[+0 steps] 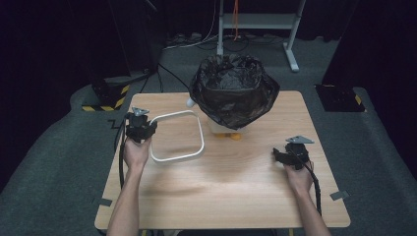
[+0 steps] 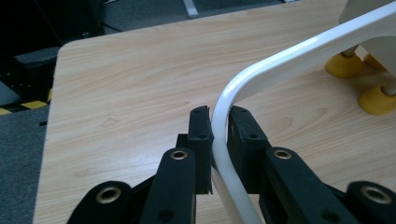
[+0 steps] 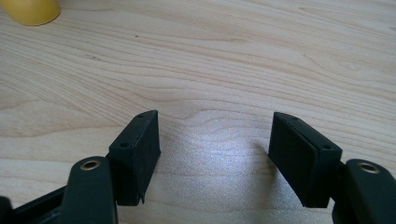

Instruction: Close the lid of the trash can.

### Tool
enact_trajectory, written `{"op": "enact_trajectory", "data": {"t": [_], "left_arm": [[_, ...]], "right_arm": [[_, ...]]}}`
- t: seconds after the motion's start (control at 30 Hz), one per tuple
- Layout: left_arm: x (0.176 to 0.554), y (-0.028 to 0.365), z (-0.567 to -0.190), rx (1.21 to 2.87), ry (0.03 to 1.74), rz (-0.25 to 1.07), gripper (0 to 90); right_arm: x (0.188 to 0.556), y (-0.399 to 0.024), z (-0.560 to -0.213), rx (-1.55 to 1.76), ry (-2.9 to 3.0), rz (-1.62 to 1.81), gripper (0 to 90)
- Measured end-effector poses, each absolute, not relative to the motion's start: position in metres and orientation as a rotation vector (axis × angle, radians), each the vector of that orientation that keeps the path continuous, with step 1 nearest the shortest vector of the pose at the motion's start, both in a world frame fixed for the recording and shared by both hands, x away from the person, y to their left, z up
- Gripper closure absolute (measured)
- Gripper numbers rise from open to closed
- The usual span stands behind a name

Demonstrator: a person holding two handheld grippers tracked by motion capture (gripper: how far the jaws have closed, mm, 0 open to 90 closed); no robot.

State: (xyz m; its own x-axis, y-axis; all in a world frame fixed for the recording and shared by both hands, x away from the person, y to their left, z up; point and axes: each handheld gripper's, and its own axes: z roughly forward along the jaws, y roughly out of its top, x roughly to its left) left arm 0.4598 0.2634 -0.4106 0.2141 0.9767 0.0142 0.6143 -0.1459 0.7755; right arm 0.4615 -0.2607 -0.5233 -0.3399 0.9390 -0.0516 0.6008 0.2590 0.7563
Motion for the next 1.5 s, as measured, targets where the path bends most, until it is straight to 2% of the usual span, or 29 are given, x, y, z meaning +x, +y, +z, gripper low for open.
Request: {"op": "enact_trajectory", "data": {"t": [0.83,1.5], "left_arm": [[0.455,0.289,-0.376,1.808,1.549,0.765,79.5],[0.451,0.293,-0.325,1.73,1.521,0.751,79.7]], "right_arm": [[0.462,-0.261,-0.523,1.393,2.036,0.889,33.2],[0.462,-0.261,-0.523,1.395,2.035,0.886,33.1]]}}
